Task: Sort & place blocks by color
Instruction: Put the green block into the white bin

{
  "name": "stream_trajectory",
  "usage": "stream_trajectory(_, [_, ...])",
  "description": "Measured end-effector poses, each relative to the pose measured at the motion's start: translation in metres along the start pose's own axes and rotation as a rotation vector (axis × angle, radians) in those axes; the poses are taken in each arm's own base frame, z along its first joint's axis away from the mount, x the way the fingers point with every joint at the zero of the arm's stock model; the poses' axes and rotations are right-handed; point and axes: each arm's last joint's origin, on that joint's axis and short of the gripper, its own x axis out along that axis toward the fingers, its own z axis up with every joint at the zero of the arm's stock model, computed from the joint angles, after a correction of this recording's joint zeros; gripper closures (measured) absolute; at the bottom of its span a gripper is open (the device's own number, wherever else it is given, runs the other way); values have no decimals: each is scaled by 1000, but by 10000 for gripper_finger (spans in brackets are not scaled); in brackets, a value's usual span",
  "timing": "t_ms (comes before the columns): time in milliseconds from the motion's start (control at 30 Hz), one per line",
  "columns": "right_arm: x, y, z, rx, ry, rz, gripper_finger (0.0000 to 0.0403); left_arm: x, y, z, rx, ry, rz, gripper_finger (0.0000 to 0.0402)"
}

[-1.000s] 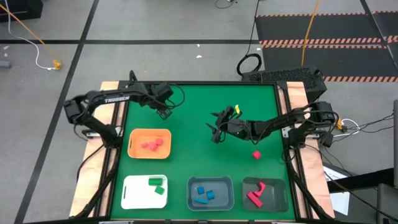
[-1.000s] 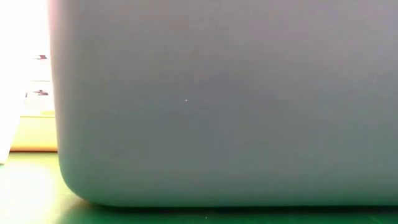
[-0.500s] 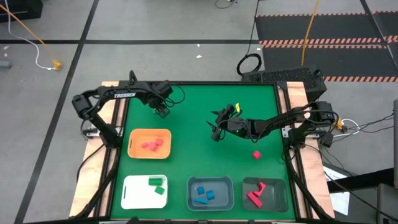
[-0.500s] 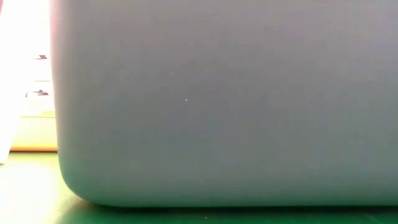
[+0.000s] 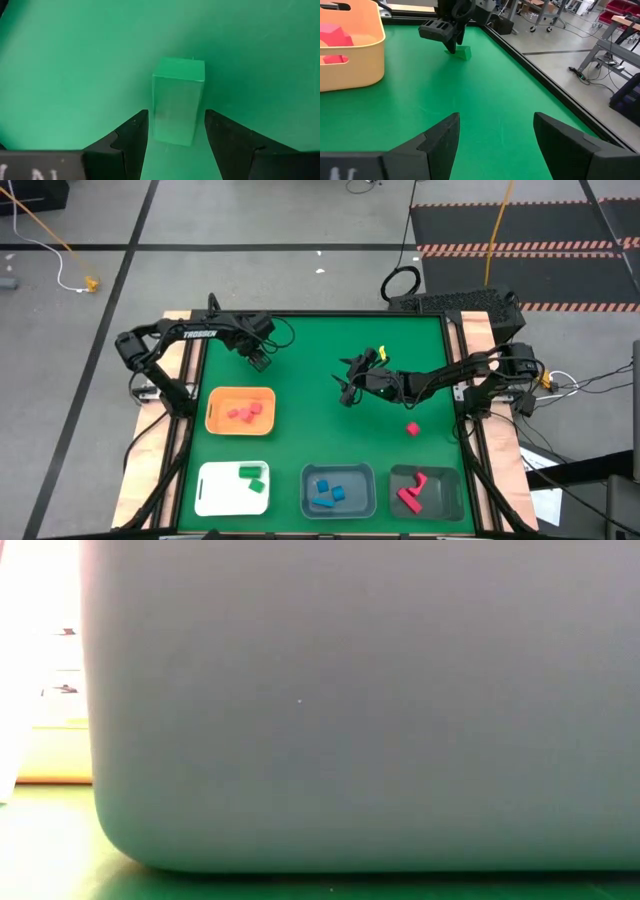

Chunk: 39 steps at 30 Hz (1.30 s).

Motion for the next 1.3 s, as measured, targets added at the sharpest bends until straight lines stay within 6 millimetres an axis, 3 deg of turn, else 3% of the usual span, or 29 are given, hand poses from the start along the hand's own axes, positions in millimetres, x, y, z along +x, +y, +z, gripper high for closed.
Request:
stream_trajectory(467, [0,0,0,2,0,0,158,1,0,5,-38,-48,-53,204])
stream_trajectory(733, [0,0,0,2,0,0,158,12,-1,-5,-86,-61,-55,206])
stream_trajectory(967, [0,0,0,2,0,0,158,14,-1,-7,-93,-61,-58,272])
stream_trajectory(1300, [0,0,0,2,0,0,158,4,-1,-6,-125,-71,-88,272])
